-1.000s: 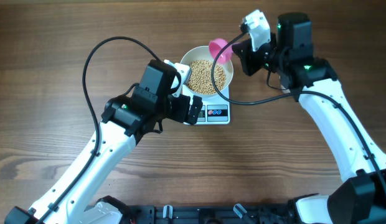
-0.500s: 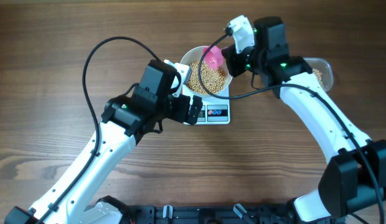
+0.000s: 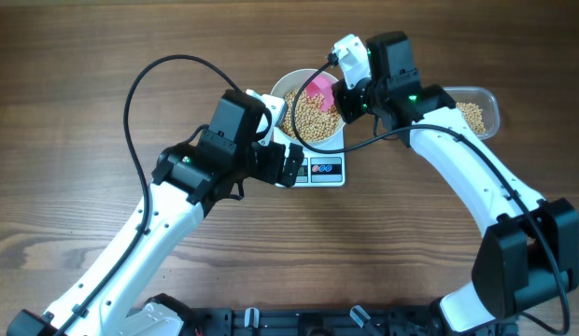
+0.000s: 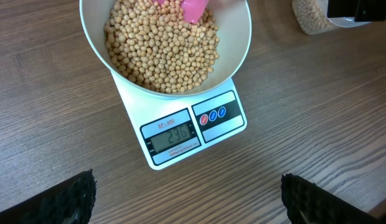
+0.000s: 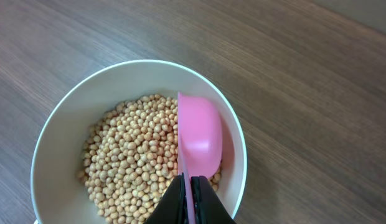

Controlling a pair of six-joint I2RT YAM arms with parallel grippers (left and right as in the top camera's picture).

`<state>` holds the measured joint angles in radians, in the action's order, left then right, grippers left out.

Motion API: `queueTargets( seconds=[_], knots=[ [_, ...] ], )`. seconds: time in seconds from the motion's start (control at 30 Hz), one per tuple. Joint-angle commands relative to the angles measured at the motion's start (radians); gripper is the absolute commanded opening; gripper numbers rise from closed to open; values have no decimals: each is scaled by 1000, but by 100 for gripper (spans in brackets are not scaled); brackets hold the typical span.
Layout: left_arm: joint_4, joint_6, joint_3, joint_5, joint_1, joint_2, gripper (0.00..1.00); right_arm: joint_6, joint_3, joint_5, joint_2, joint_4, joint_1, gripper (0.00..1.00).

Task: Scoop item into bowl and weigh 150g on scale
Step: 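Push the pink scoop into the bowl's soybeans with the right gripper, then lift the filled scoop out of the bowl and carry it right to the tub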

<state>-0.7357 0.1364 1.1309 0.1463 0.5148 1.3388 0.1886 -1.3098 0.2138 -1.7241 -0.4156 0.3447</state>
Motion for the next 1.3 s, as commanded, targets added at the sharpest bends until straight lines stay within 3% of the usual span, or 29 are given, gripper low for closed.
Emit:
queueTargets(
  seconds=[0.0,0.2,0.67,0.87,1.07,1.27],
  knots=[
    [2,5,15,-6,-7,-3,100,18,-21,85,-25,-37,6,4],
    [2,5,15,-6,-7,-3,100,2,-21,140,-60,-142,6,4],
    [2,5,15,-6,-7,-3,100,-116,-21,312,-60,-151,6,4],
    [2,5,15,-6,-7,-3,100,-217,-21,312,-60,-178,6,4],
    [2,5,15,-6,-7,-3,100,-447,-21,313,-60,-181,-16,4],
    [2,5,15,-6,-7,-3,100,-585,-21,466,-60,-172,-95,4]
  ],
)
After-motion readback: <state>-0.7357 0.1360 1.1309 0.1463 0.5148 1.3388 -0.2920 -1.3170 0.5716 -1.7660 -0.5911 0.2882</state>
